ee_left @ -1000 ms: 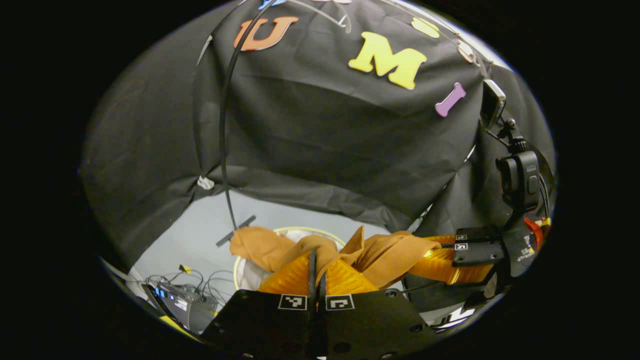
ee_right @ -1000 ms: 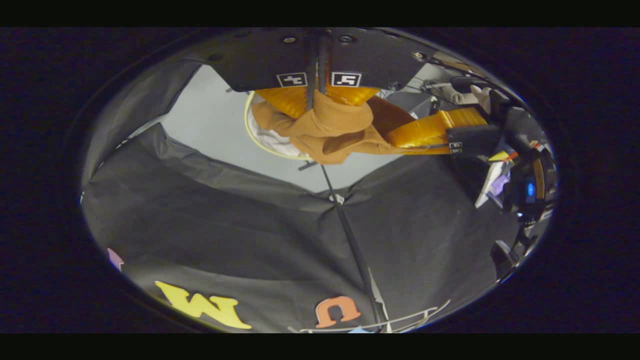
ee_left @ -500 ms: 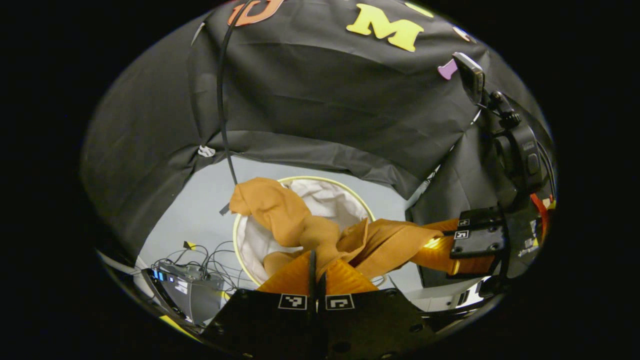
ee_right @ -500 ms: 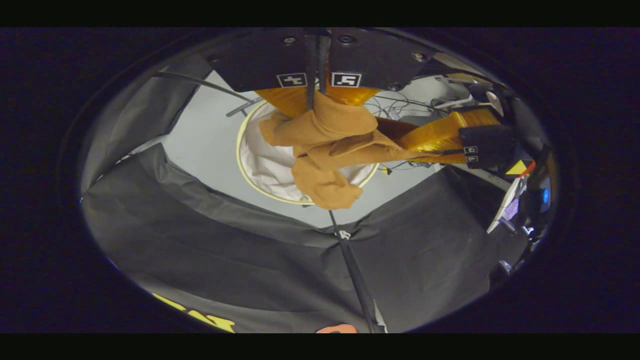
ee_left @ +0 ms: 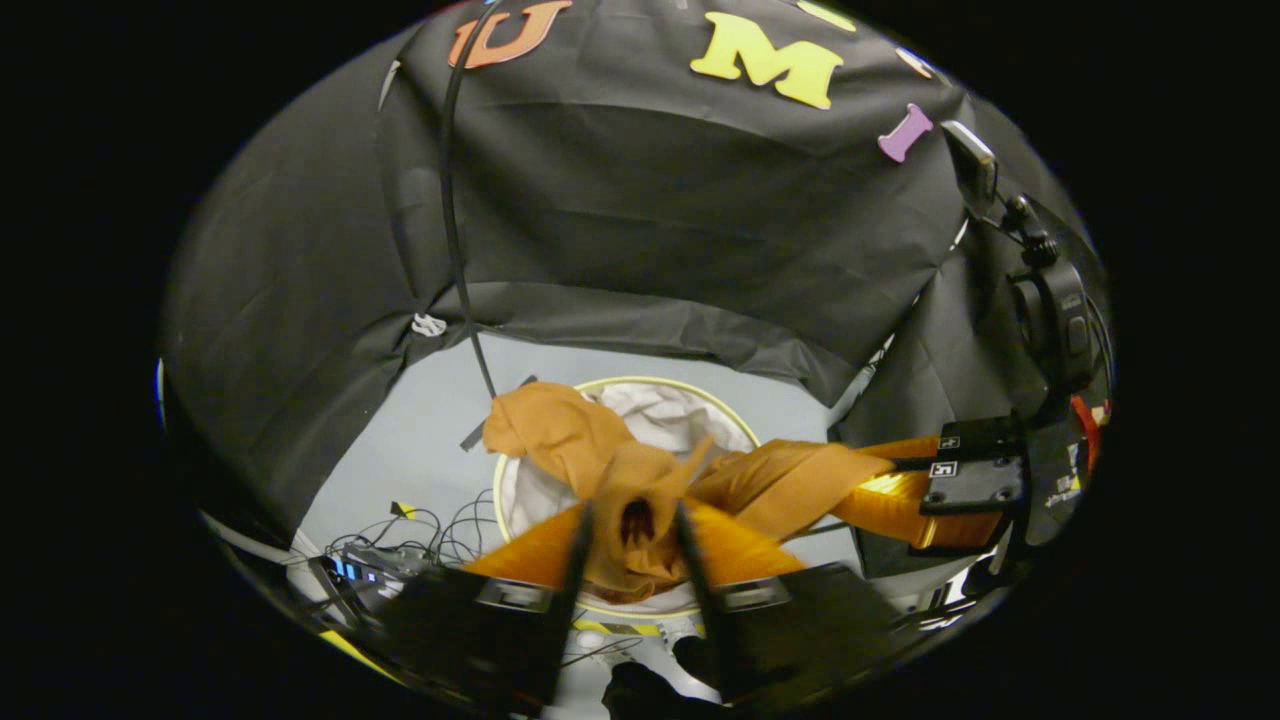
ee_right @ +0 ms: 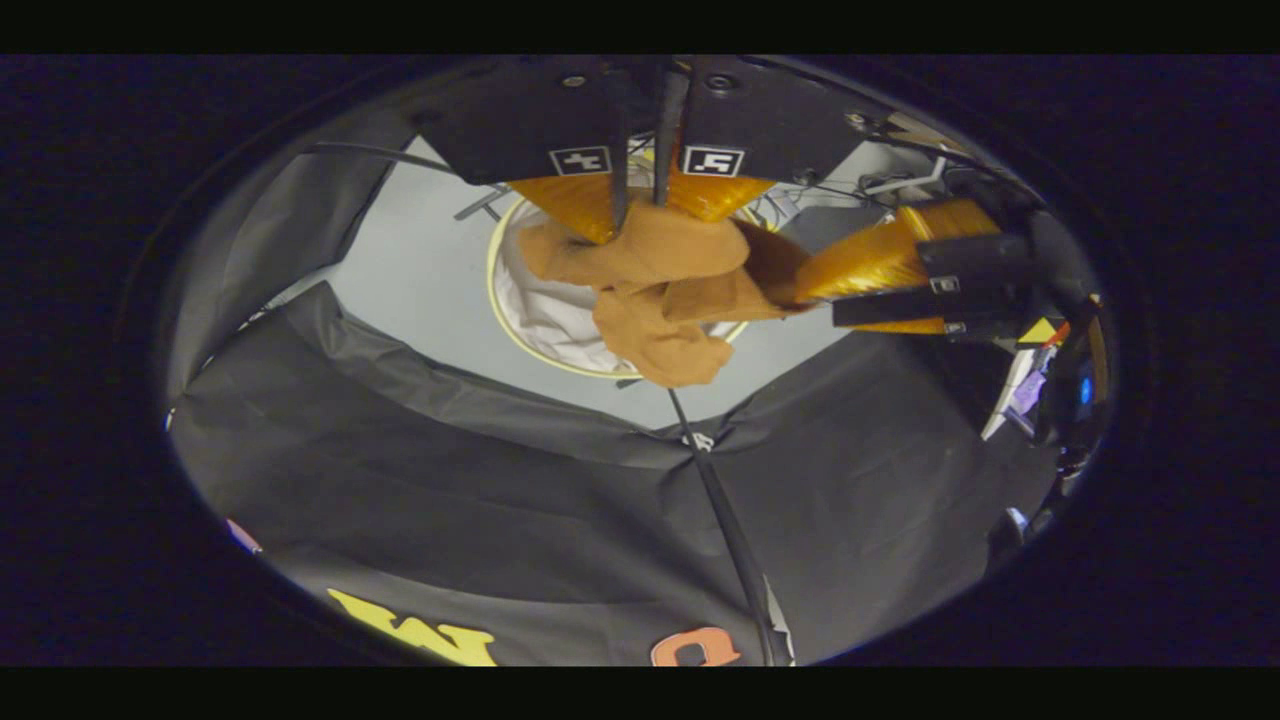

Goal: Grasp the clothes on the hanger with both hands and then place them into the laundry hamper below.

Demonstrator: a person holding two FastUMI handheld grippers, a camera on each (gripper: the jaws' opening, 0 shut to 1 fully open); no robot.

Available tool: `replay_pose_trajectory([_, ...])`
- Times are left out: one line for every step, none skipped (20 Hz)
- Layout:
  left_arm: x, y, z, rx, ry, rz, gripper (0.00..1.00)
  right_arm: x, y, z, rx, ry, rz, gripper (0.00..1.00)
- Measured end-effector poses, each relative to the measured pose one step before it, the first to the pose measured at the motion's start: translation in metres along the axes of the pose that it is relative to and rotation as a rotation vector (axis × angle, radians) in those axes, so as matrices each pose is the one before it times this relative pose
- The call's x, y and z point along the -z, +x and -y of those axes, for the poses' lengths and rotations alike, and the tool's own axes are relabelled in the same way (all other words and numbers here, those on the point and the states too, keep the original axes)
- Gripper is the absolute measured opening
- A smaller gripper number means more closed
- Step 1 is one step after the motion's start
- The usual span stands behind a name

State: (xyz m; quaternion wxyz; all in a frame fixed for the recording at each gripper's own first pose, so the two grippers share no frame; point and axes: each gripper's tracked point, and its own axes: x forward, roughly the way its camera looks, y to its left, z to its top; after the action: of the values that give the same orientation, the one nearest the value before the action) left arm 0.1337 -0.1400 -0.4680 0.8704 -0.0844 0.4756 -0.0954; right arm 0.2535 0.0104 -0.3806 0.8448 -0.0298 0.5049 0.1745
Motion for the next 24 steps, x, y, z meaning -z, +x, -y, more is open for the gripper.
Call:
replay_pose_trajectory([-0.00041,0.01465,-0.00679,-0.02033,-0.00059,0.00757,0.71,-0.00405,-0.00056,0.00096,-0.00299,0.00144,0.02526,0.14])
replay_pose_trajectory([0.00155,-0.01638,-0.01145,-0.0264,0.00186,0.0084,0.97,-0.00452,-0.00285,0.00336,0.01578,-0.00009,0.01521,0.38])
replay_pose_trajectory([0.00258,-0.00558,-0.00587,-0.01145,-0.00426,-0.00039,0.97,0.00129,-0.0034,0.00344,0.00585,-0.00049,0.01117,0.62])
replay_pose_trajectory([0.00285,-0.00176,-0.00339,-0.00651,-0.01,0.00026,0.97,-0.00061,-0.0043,0.00271,0.00169,-0.00351,0.01109,0.85])
replay_pose_trajectory([0.0029,-0.00324,-0.00245,-0.00516,-0.01183,-0.00228,1.0,0.003,-0.00439,0.00273,0.008,-0.00805,0.00138,0.81])
replay_pose_trajectory([0.00206,-0.00406,-0.00209,-0.00737,-0.00937,-0.00308,0.97,0.00427,-0.00248,0.00121,0.00503,-0.00625,0.00169,0.81])
replay_pose_trajectory([0.00166,-0.00419,-0.00269,-0.01095,-0.00523,0.00059,0.97,0.00132,-0.00269,0.00228,0.00599,-0.00558,0.00509,0.8])
replay_pose_trajectory([0.00213,-0.00307,-0.00229,-0.00853,-0.0026,0.00235,0.97,0.00085,-0.00363,0.00161,0.00074,-0.00487,0.00708,0.8])
replay_pose_trajectory([0.00185,-0.00477,-0.00067,-0.00851,-0.00379,0.00127,0.97,0.0046,-0.00257,0.0004,0.00542,-0.00133,0.00332,0.8])
replay_pose_trajectory([0.00036,-0.00604,0.00058,-0.00641,-0.00186,0.00389,0.97,0.00343,-0.00312,0.0028,0.00354,0.00283,0.00621,0.8])
replay_pose_trajectory([0.00057,-0.00559,0.00009,-0.00872,0.00216,0.0068,0.97,-0.00007,-0.00421,0.0012,-0.00199,0.00468,0.00954,0.8])
replay_pose_trajectory([-0.00132,-0.00717,0.00111,-0.01094,0.0065,0.00791,0.97,0.00005,-0.00489,0.00047,0.00013,0.00584,0.01434,0.8])
replay_pose_trajectory([-0.00233,-0.00792,-0.00118,-0.01703,0.01287,0.01048,0.97,0.00037,-0.00647,0.0006,-0.0013,0.00392,0.00818,0.82])
replay_pose_trajectory([-0.0013,-0.00603,0.0001,-0.01272,0.01263,0.01102,0.97,0.00137,-0.00514,0.0001,-0.00058,0.00268,0.01058,0.8])
replay_pose_trajectory([-0.00311,-0.00658,0.0011,-0.01176,0.01341,0.0115,0.97,-0.00068,-0.00645,0.00157,0.00584,0.00197,0.01535,0.8])
replay_pose_trajectory([-0.00599,-0.00617,0.0013,-0.00781,0.01835,0.01587,0.97,-0.00245,-0.00532,-0.0009,0.00303,0.004,0.01758,0.8])
replay_pose_trajectory([-0.00747,-0.00675,0.00116,-0.00351,0.02474,0.0177,0.97,-0.0057,-0.00796,0.00117,0.01595,0.01036,0.02799,0.8])
replay_pose_trajectory([-0.00962,-0.00793,-0.00203,-0.00656,0.02338,0.02704,0.97,-0.00715,-0.00626,-0.00009,0.02127,0.0133,0.03866,0.8])
replay_pose_trajectory([-0.01273,-0.00907,-0.00053,0.0072,0.02396,0.0347,0.97,-0.00611,-0.00865,-0.00051,0.0266,0.00339,0.03527,0.8])
replay_pose_trajectory([-0.01048,-0.0067,-0.00087,0.00928,0.02918,0.03181,1.0,-0.0038,-0.01287,-0.00046,0.03097,0.00295,0.03488,0.8])
replay_pose_trajectory([-0.01007,-0.00926,-0.0014,0.01459,0.03473,0.02795,0.97,-0.00783,-0.01446,-0.00382,0.02605,0.01345,0.03932,0.8])
replay_pose_trajectory([-0.00228,-0.00901,-0.00188,0.01952,0.03763,0.02353,1.0,-0.00687,-0.01524,-0.00623,0.02494,0.02233,0.03644,0.8])
replay_pose_trajectory([-0.00426,-0.01075,-0.00342,0.01467,0.0354,0.02519,1.0,-0.00693,-0.01854,-0.00867,0.02583,0.02676,0.03553,0.8])
replay_pose_trajectory([-0.01063,-0.01159,-0.0022,0.01702,0.02877,0.03814,0.92,-0.00692,-0.02063,-0.0048,0.02032,0.02925,0.03799,0.8])
